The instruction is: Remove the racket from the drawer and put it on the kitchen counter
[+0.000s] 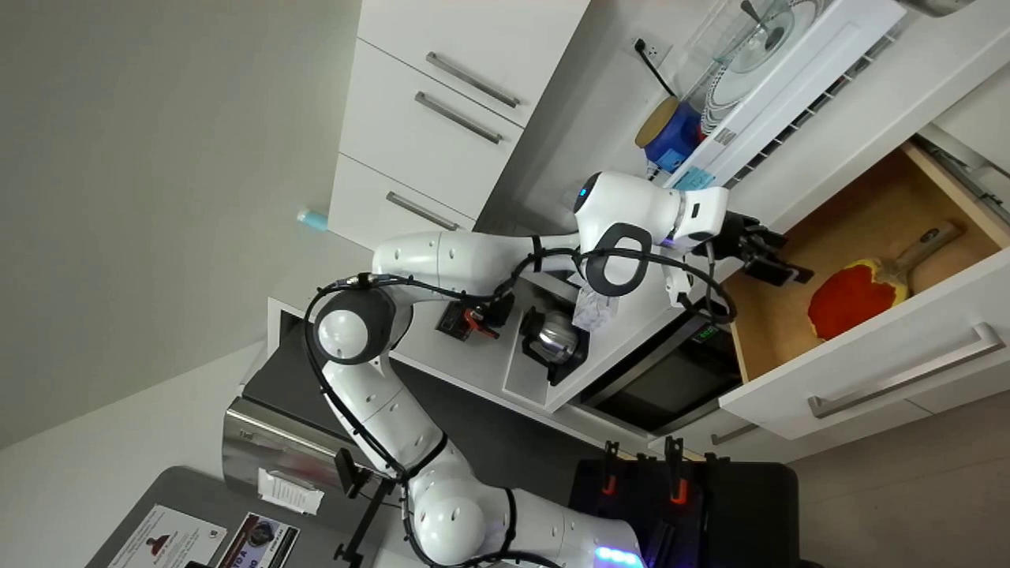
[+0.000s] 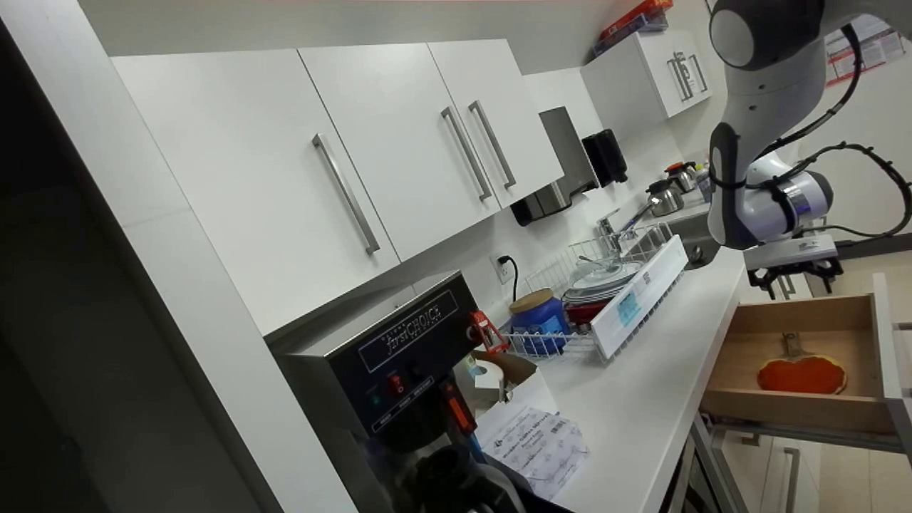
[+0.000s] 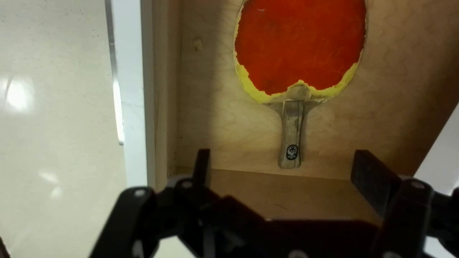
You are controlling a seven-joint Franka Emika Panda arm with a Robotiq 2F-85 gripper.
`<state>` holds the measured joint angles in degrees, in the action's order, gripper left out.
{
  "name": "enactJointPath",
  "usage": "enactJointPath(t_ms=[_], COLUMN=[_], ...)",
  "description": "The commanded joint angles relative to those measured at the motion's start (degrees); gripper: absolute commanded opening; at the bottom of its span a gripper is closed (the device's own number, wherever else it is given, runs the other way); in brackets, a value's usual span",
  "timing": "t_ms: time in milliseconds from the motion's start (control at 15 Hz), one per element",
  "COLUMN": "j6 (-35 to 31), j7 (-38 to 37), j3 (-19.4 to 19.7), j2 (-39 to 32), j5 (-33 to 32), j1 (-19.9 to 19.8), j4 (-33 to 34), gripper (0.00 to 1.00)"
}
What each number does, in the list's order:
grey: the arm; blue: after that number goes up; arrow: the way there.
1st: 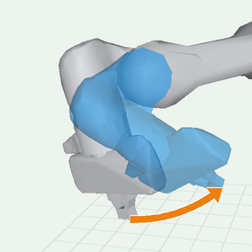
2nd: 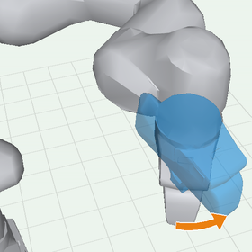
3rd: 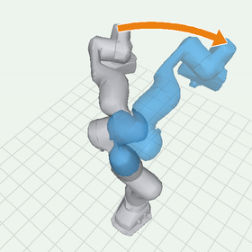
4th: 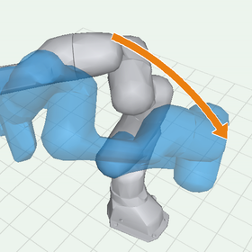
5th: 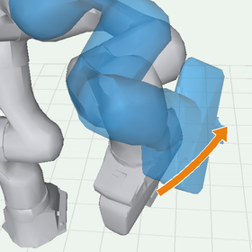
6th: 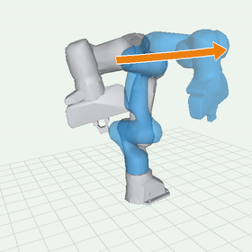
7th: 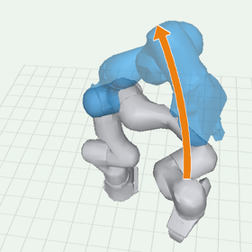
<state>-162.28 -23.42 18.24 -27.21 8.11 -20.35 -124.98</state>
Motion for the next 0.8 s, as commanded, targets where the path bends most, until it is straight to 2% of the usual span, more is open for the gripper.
enactJointPath(t_ms=[0, 133, 267, 400, 733], j6=[0.2, -0.6, -2.3, -1.0, 2.3], j7=[1.0, -0.1, -3.6, -4.6, -2.0], j3=[1.2, 1.3, 2.3, 2.7, -0.8], j2=[-0.3, -1.1, -5.0, -8.3, -17.9], j5=[1.5, 1.9, 2.4, 2.6, 5.9], j1=[1.3, 1.7, 3.0, 3.4, 0.2], j4=[0.2, 1.1, 4.4, 7.8, 18.0], gripper=[1.0, 1.0, 1.0, 1.0, 1.0])
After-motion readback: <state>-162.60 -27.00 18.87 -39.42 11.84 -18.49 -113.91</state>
